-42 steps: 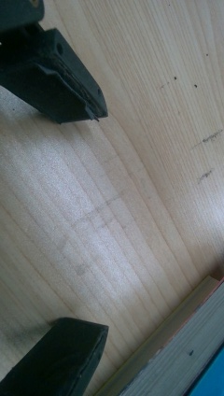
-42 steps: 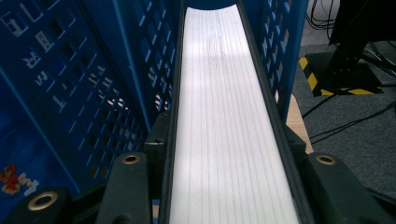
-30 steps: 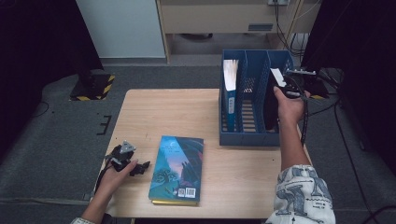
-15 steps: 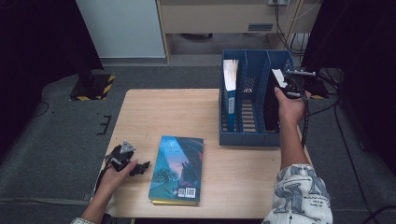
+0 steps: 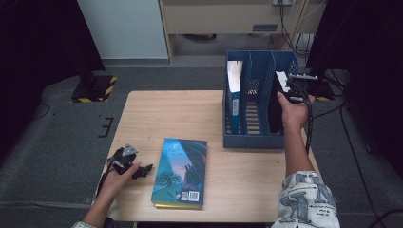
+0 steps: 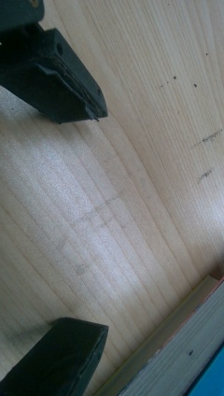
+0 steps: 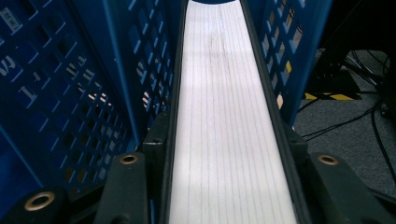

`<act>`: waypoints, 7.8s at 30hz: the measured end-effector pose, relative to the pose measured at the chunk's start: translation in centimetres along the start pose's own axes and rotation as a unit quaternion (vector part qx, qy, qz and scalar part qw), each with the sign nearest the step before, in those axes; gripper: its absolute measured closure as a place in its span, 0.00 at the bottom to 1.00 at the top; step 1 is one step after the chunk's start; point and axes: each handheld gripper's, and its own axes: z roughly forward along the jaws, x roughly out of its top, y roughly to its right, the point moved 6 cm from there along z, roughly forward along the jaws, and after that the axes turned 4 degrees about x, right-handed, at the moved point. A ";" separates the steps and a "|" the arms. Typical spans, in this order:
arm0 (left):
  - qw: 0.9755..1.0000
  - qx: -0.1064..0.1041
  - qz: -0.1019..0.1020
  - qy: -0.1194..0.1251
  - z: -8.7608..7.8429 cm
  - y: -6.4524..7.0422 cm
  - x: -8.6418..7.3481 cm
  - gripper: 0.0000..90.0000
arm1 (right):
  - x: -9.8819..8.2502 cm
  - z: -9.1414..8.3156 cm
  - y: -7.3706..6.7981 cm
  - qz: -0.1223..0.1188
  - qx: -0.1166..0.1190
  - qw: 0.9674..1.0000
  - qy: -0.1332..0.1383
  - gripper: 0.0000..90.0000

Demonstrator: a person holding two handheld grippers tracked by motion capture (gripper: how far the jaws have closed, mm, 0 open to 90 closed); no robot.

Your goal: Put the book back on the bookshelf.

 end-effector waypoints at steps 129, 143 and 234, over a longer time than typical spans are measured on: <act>0.992 -0.100 0.005 0.081 -3.3 5.1 3.4 0.16 | -21.8 -8.2 -25.1 -0.131 0.321 0.934 -0.081 0.14; 0.990 -0.121 0.043 0.053 -2.3 7.1 2.9 0.26 | -24.8 -7.1 -27.4 -0.152 0.345 0.916 -0.139 0.12; 0.982 -0.189 0.004 0.023 -0.7 6.3 2.6 0.09 | -24.5 -6.1 -30.1 -0.076 0.404 0.903 -0.122 0.29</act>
